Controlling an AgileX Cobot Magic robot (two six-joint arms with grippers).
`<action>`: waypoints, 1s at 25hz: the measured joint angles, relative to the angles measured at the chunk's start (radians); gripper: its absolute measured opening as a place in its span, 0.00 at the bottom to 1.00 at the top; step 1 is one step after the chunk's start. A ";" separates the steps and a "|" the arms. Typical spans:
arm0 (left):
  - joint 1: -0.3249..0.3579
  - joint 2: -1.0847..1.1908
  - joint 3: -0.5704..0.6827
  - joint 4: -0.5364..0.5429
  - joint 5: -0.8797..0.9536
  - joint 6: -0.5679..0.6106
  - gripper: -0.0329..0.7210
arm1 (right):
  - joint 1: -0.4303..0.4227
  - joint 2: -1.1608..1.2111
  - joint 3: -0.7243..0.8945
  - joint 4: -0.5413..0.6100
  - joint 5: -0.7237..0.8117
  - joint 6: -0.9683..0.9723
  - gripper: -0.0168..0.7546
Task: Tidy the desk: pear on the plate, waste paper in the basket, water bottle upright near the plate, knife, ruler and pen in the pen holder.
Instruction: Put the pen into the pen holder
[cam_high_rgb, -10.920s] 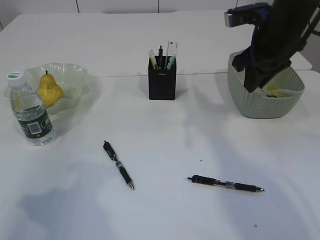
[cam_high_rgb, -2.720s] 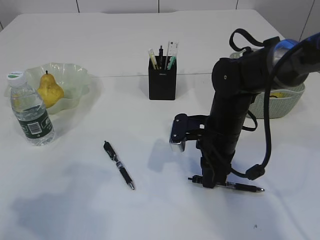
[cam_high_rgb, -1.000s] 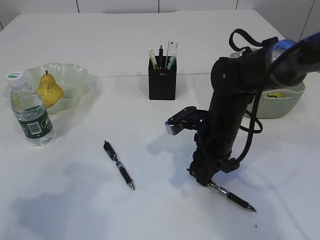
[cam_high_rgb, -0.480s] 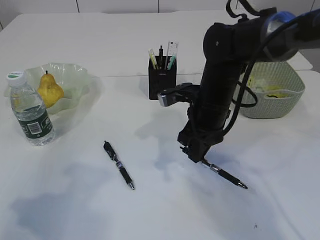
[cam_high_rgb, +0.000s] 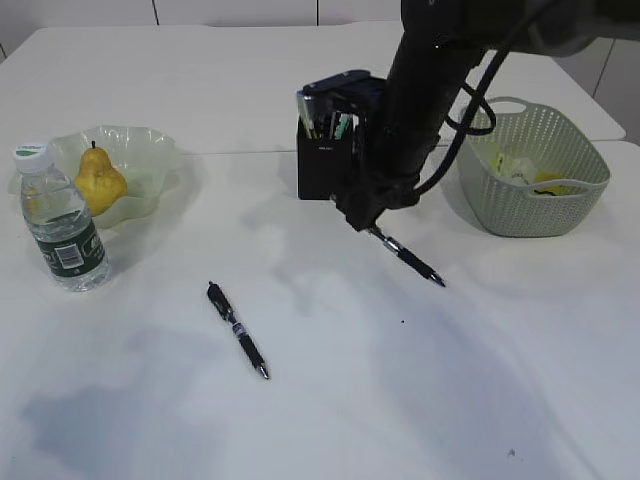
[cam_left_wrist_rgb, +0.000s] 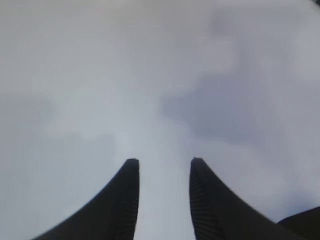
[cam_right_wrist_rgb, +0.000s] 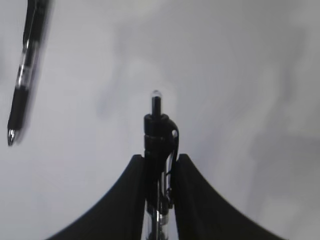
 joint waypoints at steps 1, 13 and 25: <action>0.000 0.000 0.000 0.000 0.000 0.000 0.36 | 0.000 0.000 -0.013 -0.002 -0.024 0.002 0.22; 0.000 0.000 0.000 0.000 0.000 0.000 0.36 | 0.000 0.004 -0.026 -0.013 -0.365 0.017 0.22; 0.000 0.000 0.000 0.000 -0.005 0.000 0.36 | -0.009 0.007 -0.026 -0.017 -0.699 0.017 0.22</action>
